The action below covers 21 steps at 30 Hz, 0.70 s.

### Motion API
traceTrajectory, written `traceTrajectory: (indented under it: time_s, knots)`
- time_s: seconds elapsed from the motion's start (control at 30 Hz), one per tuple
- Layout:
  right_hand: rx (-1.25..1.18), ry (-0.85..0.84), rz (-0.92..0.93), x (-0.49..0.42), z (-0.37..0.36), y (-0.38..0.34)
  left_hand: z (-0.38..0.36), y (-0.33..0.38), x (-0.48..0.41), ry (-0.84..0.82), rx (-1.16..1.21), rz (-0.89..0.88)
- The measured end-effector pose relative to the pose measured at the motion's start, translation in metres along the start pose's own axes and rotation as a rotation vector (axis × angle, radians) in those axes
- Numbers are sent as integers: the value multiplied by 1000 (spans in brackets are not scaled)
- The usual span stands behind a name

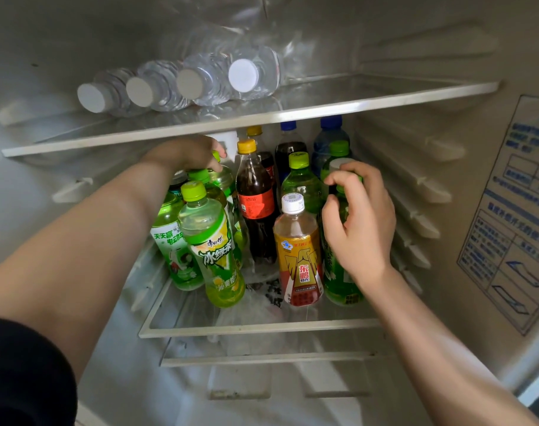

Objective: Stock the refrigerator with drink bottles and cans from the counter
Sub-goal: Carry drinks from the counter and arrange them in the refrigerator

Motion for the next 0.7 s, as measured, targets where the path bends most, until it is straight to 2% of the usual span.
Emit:
traceTrajectory:
  time_s: [0.07, 0.23, 0.4, 0.7]
  knots:
    - [0, 0, 3, 0, 0, 0, -2, 1, -1, -40, -13, -10]
    - [10, 8, 8, 0, 0, 1, 1, 3, 1, -16, -51, -117]
    - [12, 21, 11, -1, -1, 0, 4, 2, 7, -25, -17, -145]
    - [5, 17, 15, -1, -2, 0, 2, 7, 11, -133, 21, -23]
Point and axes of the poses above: each hand's wrist, its own x-axis away from the middle knuckle, its own z-axis out of the back of the hand, y = z × x, the point moved 7 cm from there along -x, towards the middle knuckle, and after that the axes turned 9 degrees about -x, right-handed, at the moved point
